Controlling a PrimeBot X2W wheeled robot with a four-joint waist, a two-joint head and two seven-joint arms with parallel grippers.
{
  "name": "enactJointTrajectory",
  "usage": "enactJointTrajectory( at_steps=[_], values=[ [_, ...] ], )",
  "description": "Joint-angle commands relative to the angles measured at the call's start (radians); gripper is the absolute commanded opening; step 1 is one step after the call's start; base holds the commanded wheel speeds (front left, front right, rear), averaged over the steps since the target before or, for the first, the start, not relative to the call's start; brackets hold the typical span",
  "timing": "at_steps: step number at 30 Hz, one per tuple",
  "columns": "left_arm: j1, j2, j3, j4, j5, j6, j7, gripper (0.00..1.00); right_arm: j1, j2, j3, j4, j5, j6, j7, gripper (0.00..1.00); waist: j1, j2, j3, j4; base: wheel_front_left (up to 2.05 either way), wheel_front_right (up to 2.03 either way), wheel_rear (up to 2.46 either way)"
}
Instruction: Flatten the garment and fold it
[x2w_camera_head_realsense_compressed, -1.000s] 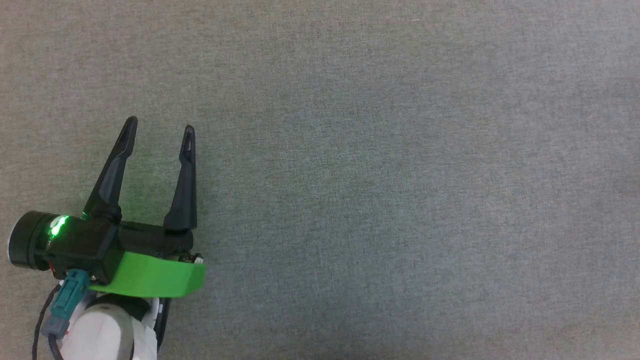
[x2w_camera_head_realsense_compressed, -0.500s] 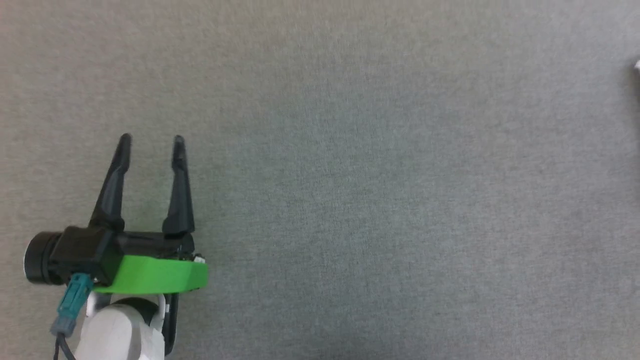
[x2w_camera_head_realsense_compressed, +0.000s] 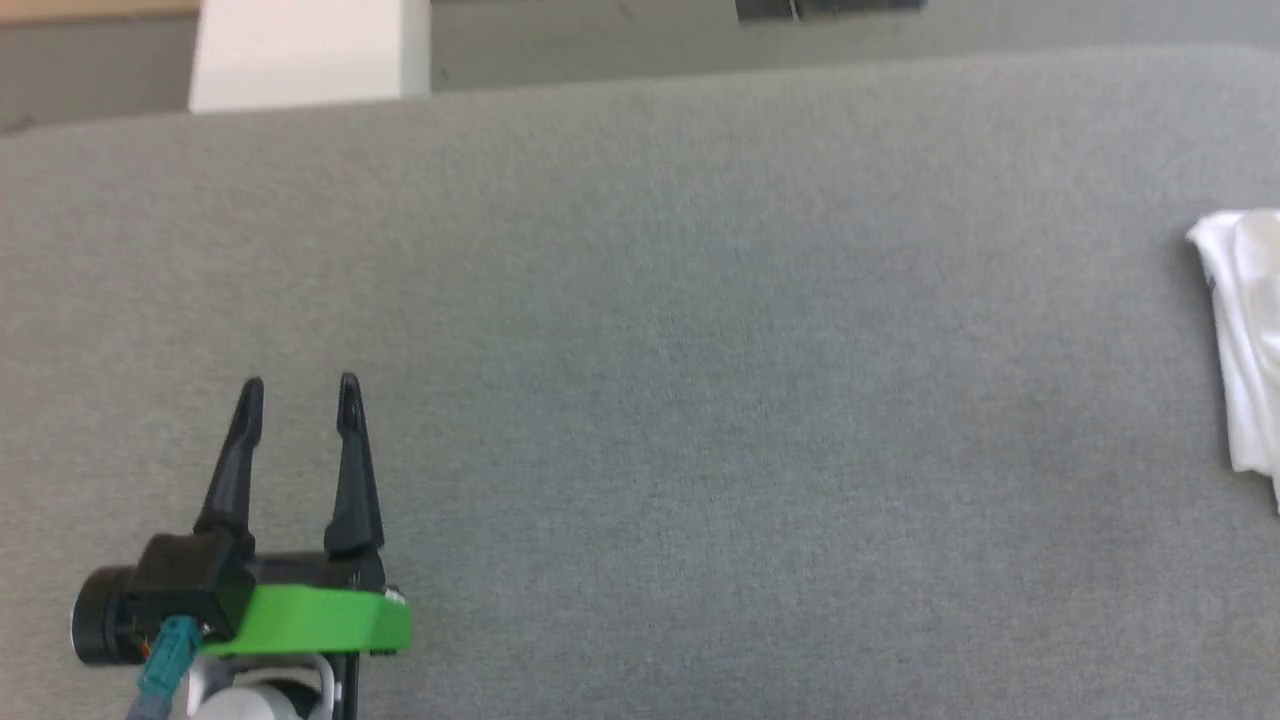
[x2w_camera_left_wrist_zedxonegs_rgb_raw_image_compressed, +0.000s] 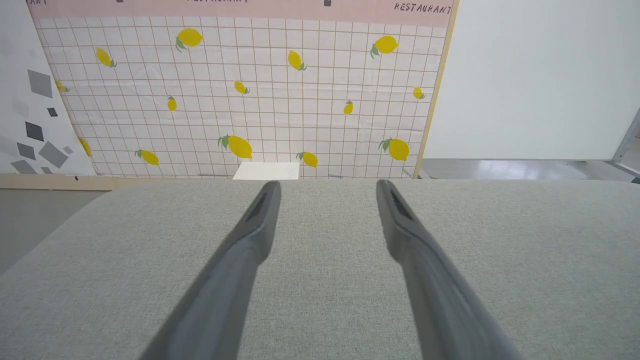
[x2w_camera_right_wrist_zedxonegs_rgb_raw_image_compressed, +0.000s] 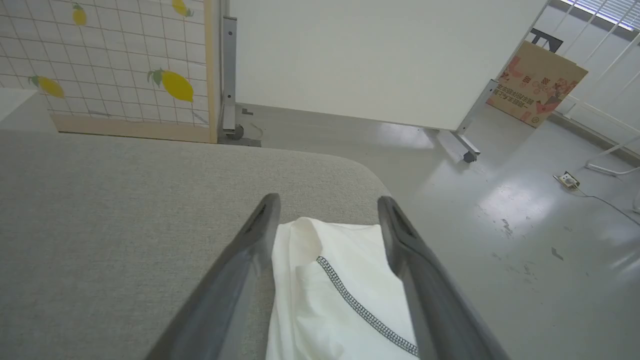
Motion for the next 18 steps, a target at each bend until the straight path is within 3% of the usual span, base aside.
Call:
enactJointTrajectory(
  at_steps=[1,11,18],
  values=[
    [0.017,-0.001,0.003,0.005,0.000,0.005,-0.008,1.00,0.039,0.035,-0.004,-0.035,-0.016,-0.002,-0.021,1.00,0.0001,-0.0001,-0.088,0.030,0.00,0.00,0.00],
    [0.064,-0.012,-0.023,0.047,-0.003,-0.015,-0.027,1.00,0.253,0.329,-0.018,-0.316,-0.108,-0.002,-0.094,1.00,0.0001,-0.0001,-0.202,0.062,0.00,0.00,0.00],
    [0.073,-0.019,-0.056,0.097,0.027,-0.038,-0.036,1.00,0.383,0.404,0.051,-0.385,-0.148,-0.002,-0.086,1.00,0.0001,-0.0001,-0.262,0.084,0.00,0.00,0.00]
  ],
)
